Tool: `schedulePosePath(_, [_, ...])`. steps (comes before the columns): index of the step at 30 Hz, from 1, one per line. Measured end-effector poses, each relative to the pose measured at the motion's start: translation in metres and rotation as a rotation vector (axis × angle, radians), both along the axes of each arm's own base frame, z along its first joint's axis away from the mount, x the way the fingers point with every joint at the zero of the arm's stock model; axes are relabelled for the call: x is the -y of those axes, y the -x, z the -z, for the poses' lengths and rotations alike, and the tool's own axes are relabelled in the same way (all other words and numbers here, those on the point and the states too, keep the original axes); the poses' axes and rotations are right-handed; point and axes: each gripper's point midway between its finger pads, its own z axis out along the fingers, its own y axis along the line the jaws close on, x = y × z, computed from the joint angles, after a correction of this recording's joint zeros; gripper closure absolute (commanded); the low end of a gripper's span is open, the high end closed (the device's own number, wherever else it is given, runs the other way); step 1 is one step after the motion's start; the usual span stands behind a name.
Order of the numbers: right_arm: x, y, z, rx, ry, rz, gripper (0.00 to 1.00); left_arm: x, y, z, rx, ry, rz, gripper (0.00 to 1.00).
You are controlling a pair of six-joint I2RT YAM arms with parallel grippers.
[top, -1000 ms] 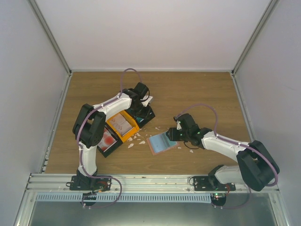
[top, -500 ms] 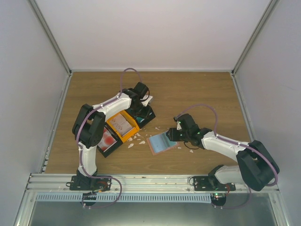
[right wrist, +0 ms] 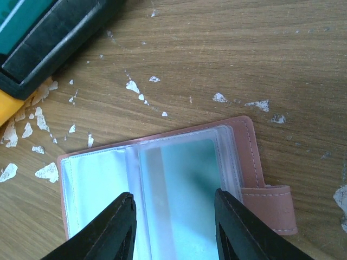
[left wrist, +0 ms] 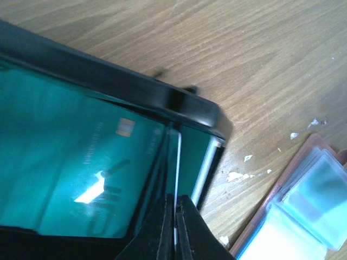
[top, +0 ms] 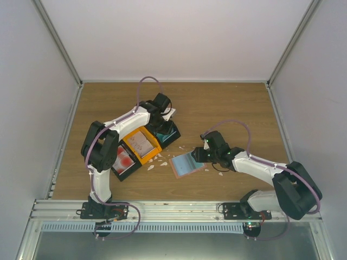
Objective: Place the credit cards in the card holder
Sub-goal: Pick up the credit card from the storage box, then insert the credit card into the card holder.
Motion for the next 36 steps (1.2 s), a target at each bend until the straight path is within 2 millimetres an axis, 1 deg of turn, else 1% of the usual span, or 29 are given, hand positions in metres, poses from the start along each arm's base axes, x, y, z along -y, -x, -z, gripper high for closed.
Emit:
schedulePosePath(4, [0.0, 0.0, -0.001, 0.0, -0.002, 0.005, 0.59, -0.004, -0.005, -0.009, 0.037, -0.013, -0.024, 1.0])
schedulePosePath(13, [0.008, -0.005, -0.016, 0.056, 0.01, 0.04, 0.59, -0.019, -0.016, -0.065, 0.24, 0.028, -0.14, 1.0])
schedulePosePath(16, [0.012, -0.005, -0.018, 0.068, 0.026, 0.043, 0.59, -0.022, -0.014, -0.081, 0.284, 0.071, -0.176, 1.0])
schedulePosePath(18, [0.012, -0.003, -0.018, 0.07, 0.035, 0.022, 0.58, -0.024, -0.008, -0.089, 0.303, 0.102, -0.197, 1.0])
schedulePosePath(21, [0.004, 0.001, -0.021, 0.08, 0.029, -0.041, 0.57, -0.029, 0.003, -0.095, 0.313, 0.132, -0.226, 1.0])
schedulePosePath(23, [-0.009, 0.007, -0.026, 0.095, 0.019, -0.105, 0.56, -0.034, 0.011, -0.097, 0.315, 0.141, -0.252, 1.0])
schedulePosePath(25, [-0.03, 0.014, -0.032, 0.115, 0.009, -0.189, 0.55, -0.041, 0.018, -0.101, 0.323, 0.148, -0.283, 1.0])
schedulePosePath(28, [-0.073, 0.026, -0.036, 0.137, 0.007, -0.331, 0.53, -0.053, 0.024, -0.119, 0.364, 0.167, -0.334, 1.0])
schedulePosePath(31, [-0.109, 0.04, -0.029, 0.138, 0.024, -0.441, 0.53, -0.063, 0.026, -0.145, 0.422, 0.203, -0.378, 1.0])
schedulePosePath(33, [-0.133, 0.051, -0.02, 0.129, 0.043, -0.509, 0.53, -0.071, 0.029, -0.164, 0.465, 0.23, -0.404, 1.0])
schedulePosePath(36, [-0.163, 0.062, -0.003, 0.114, 0.067, -0.588, 0.53, -0.083, 0.031, -0.182, 0.505, 0.253, -0.438, 1.0])
